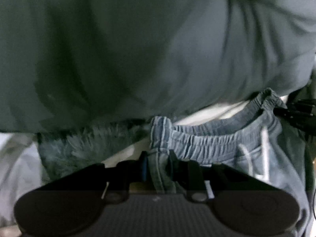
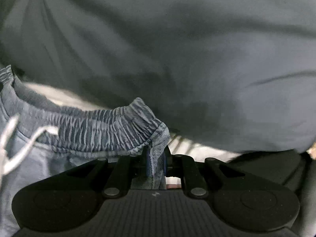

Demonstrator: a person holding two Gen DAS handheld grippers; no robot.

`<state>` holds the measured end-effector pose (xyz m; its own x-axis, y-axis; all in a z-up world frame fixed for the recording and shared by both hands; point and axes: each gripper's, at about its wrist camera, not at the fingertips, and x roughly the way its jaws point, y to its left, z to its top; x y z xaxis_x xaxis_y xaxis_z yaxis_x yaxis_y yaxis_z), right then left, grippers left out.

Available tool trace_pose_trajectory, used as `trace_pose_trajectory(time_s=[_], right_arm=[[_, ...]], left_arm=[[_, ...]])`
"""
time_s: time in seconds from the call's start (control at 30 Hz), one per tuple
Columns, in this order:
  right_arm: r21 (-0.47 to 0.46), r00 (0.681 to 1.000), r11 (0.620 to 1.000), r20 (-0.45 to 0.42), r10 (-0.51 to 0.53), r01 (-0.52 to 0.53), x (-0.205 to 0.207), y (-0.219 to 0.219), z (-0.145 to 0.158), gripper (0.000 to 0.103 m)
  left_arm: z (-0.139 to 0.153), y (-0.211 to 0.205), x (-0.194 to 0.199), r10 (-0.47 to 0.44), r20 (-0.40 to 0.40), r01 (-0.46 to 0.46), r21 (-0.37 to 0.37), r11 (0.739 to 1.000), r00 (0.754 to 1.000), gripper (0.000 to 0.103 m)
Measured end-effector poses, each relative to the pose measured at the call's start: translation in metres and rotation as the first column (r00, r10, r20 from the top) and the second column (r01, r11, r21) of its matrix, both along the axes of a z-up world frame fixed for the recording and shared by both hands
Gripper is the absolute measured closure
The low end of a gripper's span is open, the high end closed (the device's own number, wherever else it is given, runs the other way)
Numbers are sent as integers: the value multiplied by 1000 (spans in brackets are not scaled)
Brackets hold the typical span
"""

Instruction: Fold clothes

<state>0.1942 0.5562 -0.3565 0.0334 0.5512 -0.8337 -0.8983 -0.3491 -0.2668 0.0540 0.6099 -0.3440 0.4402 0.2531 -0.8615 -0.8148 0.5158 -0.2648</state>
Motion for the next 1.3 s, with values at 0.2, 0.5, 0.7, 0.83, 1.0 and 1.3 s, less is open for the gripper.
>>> trace_pose_trajectory(time_s=[0.2, 0.5, 0.7, 0.83, 1.0, 1.3], right_arm=[[-20, 999, 999, -24, -43, 42, 4, 9, -19, 84], [30, 963, 987, -224, -147, 158, 33, -33, 39, 57], [43, 885, 963, -407, -226, 266, 33, -118, 94, 52], [29, 872, 946, -399, -286, 323, 39, -177, 130, 49], [10, 852, 915, -369, -372, 404, 41, -242, 170, 49], [-1, 807, 857, -337, -486, 516, 47, -342, 222, 49]], left_arm=[[4, -3, 4, -5, -37, 5, -7, 1000, 999, 73], [35, -10, 3, 25, -106, -25, -7, 1000, 994, 35], [71, -25, -4, -28, -130, 33, 37, 999, 991, 27], [81, -38, 5, -118, -111, 122, 29, 992, 987, 26], [95, -62, 14, -190, -110, 191, -4, 982, 976, 26], [146, -87, 25, -269, -86, 269, -14, 963, 959, 26]])
